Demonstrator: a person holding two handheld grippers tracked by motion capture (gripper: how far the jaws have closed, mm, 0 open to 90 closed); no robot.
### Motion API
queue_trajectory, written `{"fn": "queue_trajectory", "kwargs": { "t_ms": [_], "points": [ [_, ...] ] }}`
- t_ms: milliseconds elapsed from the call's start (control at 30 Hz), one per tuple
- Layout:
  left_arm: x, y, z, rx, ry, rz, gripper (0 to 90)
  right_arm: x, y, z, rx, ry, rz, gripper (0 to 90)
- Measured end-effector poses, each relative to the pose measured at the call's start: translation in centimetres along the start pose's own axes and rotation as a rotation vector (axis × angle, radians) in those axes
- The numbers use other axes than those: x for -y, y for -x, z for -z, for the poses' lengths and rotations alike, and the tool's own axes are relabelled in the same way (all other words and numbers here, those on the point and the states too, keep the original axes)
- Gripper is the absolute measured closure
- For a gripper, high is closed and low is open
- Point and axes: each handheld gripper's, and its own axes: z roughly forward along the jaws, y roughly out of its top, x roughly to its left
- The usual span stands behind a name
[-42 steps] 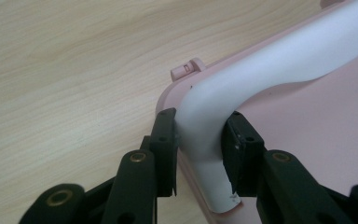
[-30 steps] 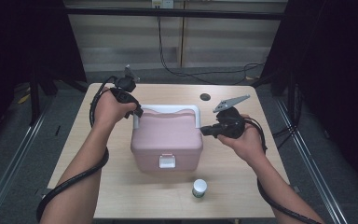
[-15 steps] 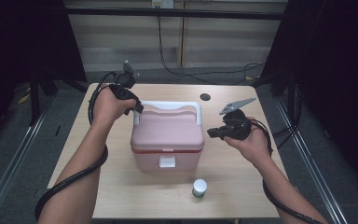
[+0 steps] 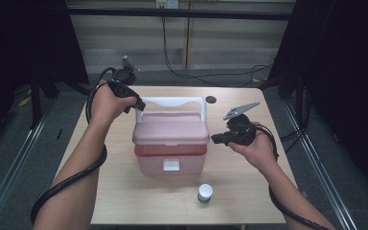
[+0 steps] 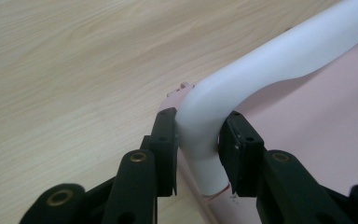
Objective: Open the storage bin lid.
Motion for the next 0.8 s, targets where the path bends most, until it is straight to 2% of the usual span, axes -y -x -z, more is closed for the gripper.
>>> {"fn": "queue_trajectory", "kwargs": {
  "t_ms": [433, 533, 800],
  "points": [
    [-0.2, -0.1, 0.3, -0.001, 0.011, -0.011, 67.7, -0.4, -0.4, -0.8, -0.045, 0.008, -0.01, 90.0],
    [-0.2, 0.0, 0.4, 0.001, 0.015, -0.002, 67.7, -0.6, -0.5, -1.1, -0.047, 0.007, -0.004, 90.0],
    [-0.1, -0.1, 0.4, 0.003, 0.014, -0.013, 67.6, -1.3, -1.0, -1.9, -0.07, -0.001, 0.003, 90.0]
  ]
}}
